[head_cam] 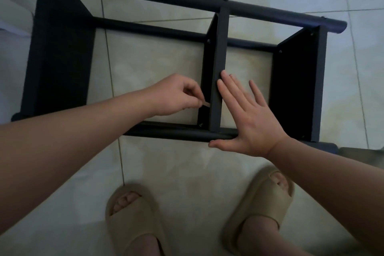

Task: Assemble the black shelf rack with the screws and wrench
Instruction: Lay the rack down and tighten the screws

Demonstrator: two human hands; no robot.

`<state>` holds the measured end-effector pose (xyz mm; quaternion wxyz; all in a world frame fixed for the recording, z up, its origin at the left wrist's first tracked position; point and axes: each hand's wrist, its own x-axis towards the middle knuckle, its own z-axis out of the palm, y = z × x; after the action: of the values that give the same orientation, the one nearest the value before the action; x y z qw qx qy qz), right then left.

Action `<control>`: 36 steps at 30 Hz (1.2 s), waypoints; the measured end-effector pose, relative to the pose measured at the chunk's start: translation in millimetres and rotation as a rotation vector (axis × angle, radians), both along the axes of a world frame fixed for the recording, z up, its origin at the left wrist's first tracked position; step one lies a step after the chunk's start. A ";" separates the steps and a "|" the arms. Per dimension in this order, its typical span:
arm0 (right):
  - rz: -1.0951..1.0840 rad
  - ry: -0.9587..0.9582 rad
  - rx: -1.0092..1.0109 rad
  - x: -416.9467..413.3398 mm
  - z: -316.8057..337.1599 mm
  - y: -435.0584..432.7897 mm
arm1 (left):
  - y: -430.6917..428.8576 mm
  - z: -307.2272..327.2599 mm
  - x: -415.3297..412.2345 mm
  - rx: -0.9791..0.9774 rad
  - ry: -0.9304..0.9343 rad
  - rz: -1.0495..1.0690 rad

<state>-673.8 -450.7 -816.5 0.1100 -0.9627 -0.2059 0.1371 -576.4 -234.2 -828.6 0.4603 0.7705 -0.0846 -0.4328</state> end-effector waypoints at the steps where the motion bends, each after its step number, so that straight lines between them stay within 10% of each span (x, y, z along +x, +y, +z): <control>1: -0.002 0.000 0.000 -0.2 -0.1 -0.1 | 0.2 0.4 -1.6 -0.028 0.037 0.047; 8: -0.018 0.014 0.010 -0.1 0.1 0.6 | -9.4 1.8 -11.1 -0.185 0.478 0.431; 36: -0.030 0.076 -0.008 0.8 4.3 2.0 | -9.4 5.5 -4.9 0.039 0.400 0.270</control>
<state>-673.1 -448.7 -812.2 0.1157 -0.9602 -0.1865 0.1726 -581.3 -243.6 -823.1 0.5066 0.6825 0.1204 -0.5128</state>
